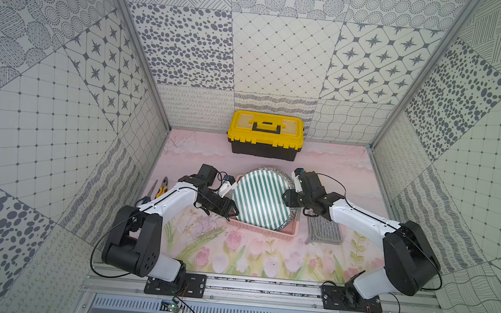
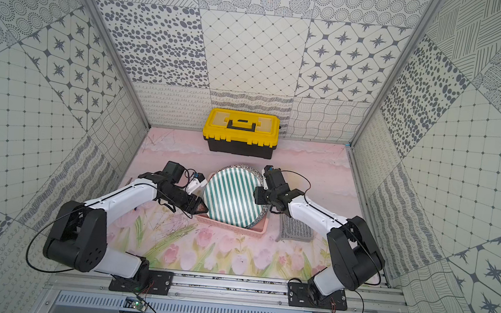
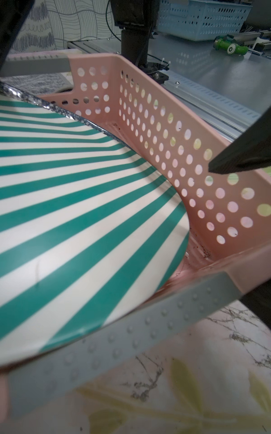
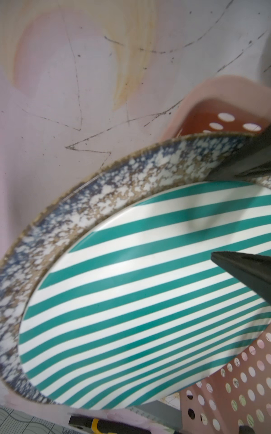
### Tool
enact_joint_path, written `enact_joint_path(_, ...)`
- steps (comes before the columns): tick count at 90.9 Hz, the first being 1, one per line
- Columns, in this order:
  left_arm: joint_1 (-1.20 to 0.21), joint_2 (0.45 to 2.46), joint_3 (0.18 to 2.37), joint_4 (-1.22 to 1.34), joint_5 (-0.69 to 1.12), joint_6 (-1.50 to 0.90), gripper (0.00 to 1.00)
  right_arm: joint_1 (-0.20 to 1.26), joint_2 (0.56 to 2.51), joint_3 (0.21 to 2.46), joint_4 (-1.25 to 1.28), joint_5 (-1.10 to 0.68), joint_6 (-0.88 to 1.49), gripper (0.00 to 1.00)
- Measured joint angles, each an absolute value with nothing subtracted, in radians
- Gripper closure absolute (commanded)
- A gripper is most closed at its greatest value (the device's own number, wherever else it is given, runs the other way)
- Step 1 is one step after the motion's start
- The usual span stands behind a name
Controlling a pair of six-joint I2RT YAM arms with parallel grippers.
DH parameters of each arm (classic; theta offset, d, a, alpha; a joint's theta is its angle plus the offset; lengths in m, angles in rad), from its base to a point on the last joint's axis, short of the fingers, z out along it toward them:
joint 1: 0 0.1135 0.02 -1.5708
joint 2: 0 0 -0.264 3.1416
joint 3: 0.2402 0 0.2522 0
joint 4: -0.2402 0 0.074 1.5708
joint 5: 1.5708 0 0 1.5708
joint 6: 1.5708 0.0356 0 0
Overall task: Wipe the wet plate dry
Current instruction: Pick up the plate from the bin.
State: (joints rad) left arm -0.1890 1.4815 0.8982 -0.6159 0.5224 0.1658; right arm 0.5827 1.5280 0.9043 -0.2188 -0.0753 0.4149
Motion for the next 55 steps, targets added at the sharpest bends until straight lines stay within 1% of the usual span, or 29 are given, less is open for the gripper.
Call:
enact_joint_path(14, -0.19, 1.485, 0.898, -0.611, 0.522, 0.16, 0.34, 0.562, 1.527, 0.891, -0.189, -0.128, 0.417, 0.5)
enact_joint_path(26, -0.192, 1.485, 0.898, -0.61, 0.52, 0.159, 0.35, 0.574, 1.533, 0.867, -0.156, -0.221, 0.421, 0.51)
enact_joint_path(44, -0.194, 1.486, 0.898, -0.606, 0.519, 0.157, 0.35, 0.581, 1.535, 0.843, -0.142, -0.302, 0.427, 0.5)
enact_joint_path(55, -0.195, 1.486, 0.898, -0.605, 0.518, 0.156, 0.32, 0.581, 1.543, 0.843, -0.131, -0.319, 0.437, 0.49)
